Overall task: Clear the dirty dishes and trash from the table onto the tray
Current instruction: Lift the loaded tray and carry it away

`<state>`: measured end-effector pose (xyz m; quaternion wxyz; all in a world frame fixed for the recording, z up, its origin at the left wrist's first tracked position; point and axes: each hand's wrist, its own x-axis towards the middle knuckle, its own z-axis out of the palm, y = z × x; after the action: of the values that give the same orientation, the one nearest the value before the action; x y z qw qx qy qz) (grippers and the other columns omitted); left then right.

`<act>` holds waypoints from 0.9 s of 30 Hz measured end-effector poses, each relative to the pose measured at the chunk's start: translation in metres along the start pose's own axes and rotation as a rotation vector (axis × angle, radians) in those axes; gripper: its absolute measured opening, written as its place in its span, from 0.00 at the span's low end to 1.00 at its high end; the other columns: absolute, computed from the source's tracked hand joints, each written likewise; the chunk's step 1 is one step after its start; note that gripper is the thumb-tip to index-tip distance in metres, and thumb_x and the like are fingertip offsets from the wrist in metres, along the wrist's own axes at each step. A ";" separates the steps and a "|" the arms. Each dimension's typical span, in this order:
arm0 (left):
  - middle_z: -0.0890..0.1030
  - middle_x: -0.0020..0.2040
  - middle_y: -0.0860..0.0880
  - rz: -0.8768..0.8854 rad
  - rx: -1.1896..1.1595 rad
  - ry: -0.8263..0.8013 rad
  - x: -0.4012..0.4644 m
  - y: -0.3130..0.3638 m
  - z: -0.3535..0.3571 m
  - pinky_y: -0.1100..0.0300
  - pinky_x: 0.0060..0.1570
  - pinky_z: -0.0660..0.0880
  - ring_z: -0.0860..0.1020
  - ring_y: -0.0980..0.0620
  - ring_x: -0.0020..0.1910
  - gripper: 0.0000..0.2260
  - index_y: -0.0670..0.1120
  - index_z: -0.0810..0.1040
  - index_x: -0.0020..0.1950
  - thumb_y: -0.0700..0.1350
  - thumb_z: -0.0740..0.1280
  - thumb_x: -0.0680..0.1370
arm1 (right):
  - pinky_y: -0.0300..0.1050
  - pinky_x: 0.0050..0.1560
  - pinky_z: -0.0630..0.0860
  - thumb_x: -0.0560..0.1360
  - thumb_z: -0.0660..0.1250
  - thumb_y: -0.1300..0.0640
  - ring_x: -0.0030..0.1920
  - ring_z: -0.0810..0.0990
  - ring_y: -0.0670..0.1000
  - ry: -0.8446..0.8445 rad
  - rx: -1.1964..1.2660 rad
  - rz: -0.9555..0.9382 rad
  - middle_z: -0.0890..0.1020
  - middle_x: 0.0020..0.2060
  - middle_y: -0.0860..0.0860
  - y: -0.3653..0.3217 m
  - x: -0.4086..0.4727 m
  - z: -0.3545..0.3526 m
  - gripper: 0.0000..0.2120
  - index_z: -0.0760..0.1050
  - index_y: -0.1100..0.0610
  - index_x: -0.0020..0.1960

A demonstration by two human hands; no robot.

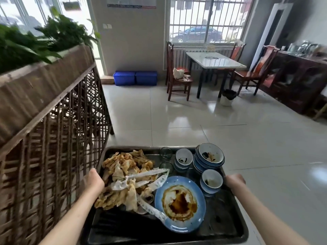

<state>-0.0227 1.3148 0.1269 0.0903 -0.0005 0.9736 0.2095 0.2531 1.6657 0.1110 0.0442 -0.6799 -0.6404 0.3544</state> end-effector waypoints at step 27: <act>0.77 0.58 0.33 0.030 -0.019 -0.002 0.447 0.435 0.107 0.46 0.59 0.72 0.75 0.34 0.59 0.16 0.36 0.75 0.60 0.31 0.60 0.73 | 0.47 0.54 0.74 0.73 0.67 0.61 0.59 0.77 0.62 -0.005 0.000 -0.038 0.78 0.58 0.65 -0.465 0.442 0.049 0.17 0.74 0.70 0.58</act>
<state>-0.4609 1.7716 0.1298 0.0882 0.0137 0.9713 0.2203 -0.1951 2.1269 0.1249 0.0495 -0.6668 -0.6533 0.3552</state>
